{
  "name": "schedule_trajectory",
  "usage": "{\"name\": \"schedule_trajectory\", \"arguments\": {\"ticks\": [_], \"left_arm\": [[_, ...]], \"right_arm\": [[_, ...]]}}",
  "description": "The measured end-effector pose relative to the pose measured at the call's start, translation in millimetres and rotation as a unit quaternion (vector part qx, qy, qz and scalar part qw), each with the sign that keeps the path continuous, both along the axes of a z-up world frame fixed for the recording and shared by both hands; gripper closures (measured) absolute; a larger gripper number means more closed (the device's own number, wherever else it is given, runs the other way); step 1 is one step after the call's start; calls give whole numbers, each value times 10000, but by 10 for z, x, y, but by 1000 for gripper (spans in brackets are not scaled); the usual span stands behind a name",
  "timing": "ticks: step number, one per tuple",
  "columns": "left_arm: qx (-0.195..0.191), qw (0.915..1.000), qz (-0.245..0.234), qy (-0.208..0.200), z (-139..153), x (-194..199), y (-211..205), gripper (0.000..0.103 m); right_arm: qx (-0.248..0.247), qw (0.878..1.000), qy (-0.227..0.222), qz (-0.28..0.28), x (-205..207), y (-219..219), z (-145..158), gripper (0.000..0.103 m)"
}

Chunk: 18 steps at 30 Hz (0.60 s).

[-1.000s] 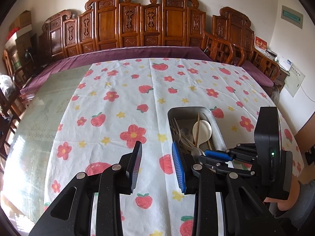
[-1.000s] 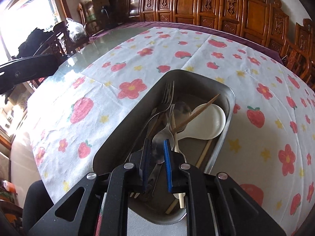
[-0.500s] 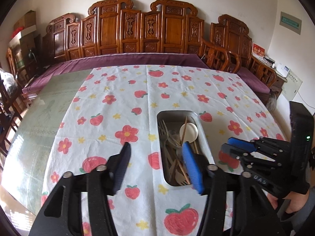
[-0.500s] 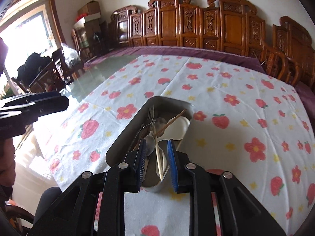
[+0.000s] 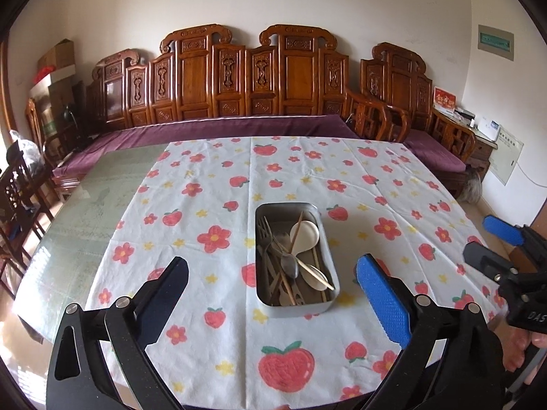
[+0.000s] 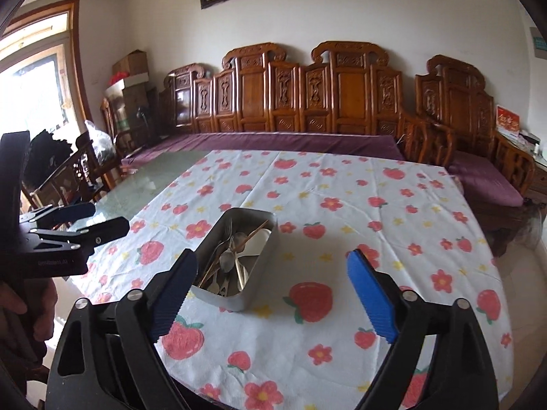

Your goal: Organize utensils

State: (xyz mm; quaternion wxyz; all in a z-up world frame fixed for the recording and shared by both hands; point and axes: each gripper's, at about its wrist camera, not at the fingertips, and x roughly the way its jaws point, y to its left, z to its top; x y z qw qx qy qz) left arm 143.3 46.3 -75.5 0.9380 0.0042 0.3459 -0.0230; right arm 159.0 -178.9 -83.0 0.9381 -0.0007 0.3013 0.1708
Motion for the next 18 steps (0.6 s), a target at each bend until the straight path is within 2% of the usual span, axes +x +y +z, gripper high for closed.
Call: {"name": "schedule_trajectory", "arguments": {"ticks": [5, 12, 18], "left_arm": [[57, 9999, -73, -52, 62, -220, -198, 8], [5, 9995, -254, -195, 182, -467, -438, 8], [-123, 9982, -372, -453, 389, -654, -600, 8]], "right_arm": [[-68, 9995, -204, -229, -291, -232, 119, 3], [-52, 9982, -314, -500, -567, -501, 218, 3], [-36, 9963, -550, -660, -725, -634, 431, 3]]}}
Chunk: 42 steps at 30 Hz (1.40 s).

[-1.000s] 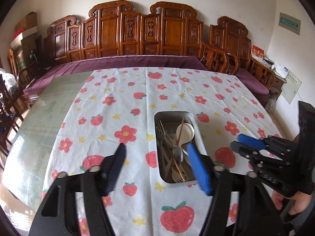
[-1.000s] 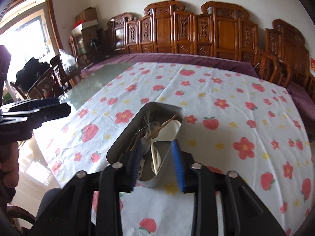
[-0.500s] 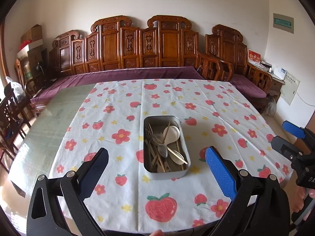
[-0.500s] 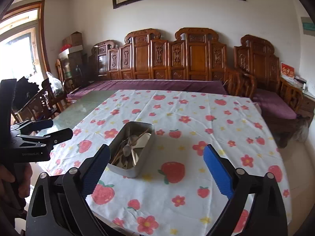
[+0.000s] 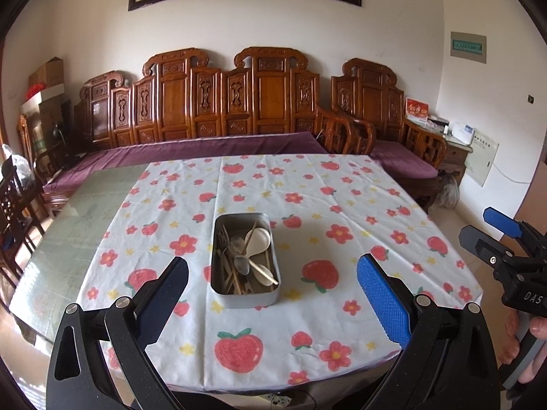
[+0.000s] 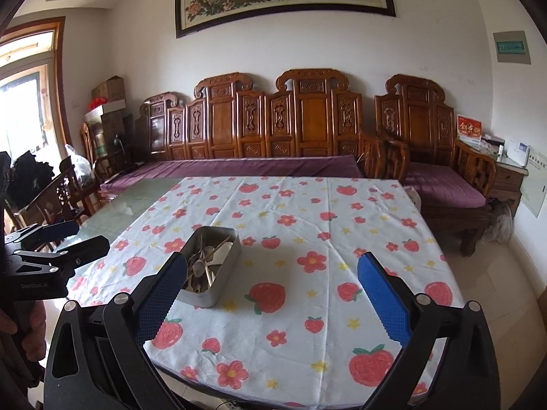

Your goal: Organize utensils

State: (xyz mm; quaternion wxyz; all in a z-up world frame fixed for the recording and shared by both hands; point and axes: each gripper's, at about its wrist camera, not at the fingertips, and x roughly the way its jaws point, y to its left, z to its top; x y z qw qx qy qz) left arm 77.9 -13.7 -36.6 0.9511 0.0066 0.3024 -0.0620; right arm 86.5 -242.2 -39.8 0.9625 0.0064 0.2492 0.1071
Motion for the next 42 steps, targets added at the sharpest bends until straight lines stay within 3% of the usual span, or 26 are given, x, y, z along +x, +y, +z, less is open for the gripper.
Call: {"name": "schedule_trajectory", "arguments": {"ticks": [11, 17, 42], "left_arm": [[101, 9973, 194, -698, 611, -314, -123, 8], [142, 9947, 294, -973, 782, -498, -127, 8], [78, 9940, 320, -1047, 804, -571, -104, 8]], "right_arm": [[-49, 9973, -733, -5, -347, -2, 571, 3], [-28, 9953, -970, 24, -484, -7, 733, 3], [-6, 9956, -939, -27, -470, 8, 737, 3]]}}
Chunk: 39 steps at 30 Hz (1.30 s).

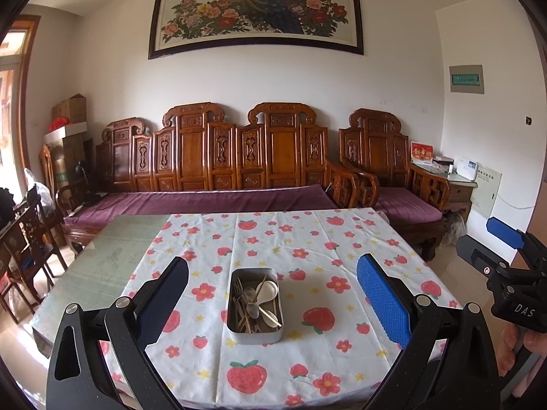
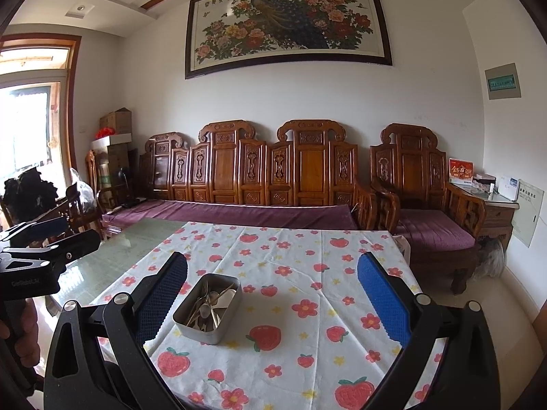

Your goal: Organize utensils

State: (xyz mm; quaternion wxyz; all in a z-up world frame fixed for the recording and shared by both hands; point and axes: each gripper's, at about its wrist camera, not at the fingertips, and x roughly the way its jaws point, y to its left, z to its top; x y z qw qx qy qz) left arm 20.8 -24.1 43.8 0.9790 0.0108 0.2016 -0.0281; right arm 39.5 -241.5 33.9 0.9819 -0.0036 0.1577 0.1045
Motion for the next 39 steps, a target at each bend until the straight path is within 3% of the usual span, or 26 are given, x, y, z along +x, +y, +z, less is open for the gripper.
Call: {"name": "schedule_trajectory", "arguments": {"ticks": [39], "left_arm": [[17, 10000, -10, 1, -10, -15, -26, 8]], "right_arm": [[33, 10000, 7, -29, 7, -16, -46, 3]]}}
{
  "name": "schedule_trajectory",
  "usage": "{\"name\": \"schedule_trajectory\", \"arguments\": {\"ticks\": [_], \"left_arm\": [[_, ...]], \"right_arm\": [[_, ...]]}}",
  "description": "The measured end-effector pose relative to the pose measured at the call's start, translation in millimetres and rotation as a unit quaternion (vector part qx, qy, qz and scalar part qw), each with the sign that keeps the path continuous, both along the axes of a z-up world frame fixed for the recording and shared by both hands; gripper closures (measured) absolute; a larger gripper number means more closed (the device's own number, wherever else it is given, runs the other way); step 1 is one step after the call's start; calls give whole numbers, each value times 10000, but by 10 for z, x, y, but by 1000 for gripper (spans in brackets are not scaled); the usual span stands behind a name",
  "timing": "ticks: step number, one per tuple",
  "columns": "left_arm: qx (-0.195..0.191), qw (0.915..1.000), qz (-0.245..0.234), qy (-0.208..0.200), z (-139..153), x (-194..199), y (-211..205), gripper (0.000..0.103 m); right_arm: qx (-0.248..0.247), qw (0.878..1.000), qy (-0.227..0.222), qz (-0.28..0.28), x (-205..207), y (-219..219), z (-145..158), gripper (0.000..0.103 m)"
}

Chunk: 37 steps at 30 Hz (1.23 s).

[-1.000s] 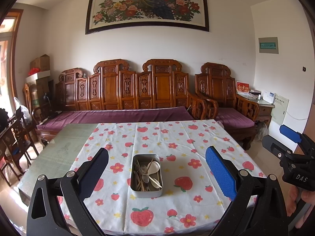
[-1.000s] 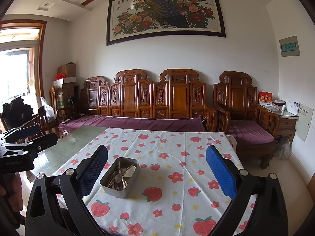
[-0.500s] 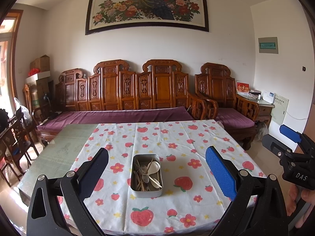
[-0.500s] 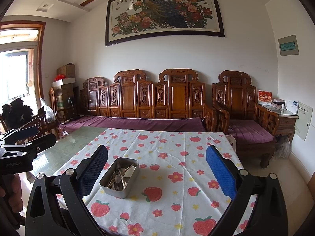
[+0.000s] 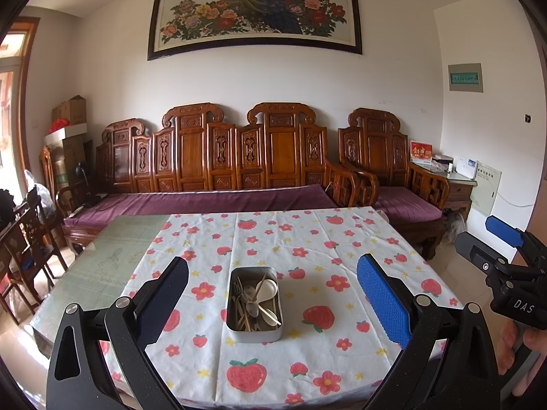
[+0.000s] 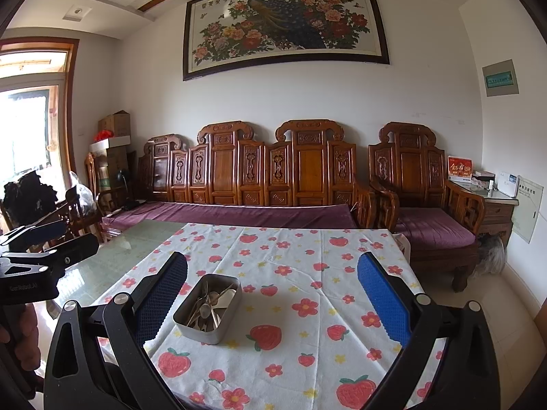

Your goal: Organize utensils

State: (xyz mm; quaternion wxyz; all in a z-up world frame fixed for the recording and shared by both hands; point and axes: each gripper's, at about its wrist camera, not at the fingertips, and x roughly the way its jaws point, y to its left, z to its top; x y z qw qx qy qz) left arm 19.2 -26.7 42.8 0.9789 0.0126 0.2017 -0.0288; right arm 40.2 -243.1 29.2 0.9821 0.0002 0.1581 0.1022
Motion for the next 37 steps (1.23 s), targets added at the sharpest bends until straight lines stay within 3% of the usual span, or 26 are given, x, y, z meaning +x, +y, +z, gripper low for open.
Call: {"name": "schedule_trajectory", "arguments": {"ticks": [37], "left_arm": [[14, 10000, -36, 20, -29, -8, -36, 8]], "right_arm": [[18, 10000, 4, -19, -1, 20, -51, 3]]}}
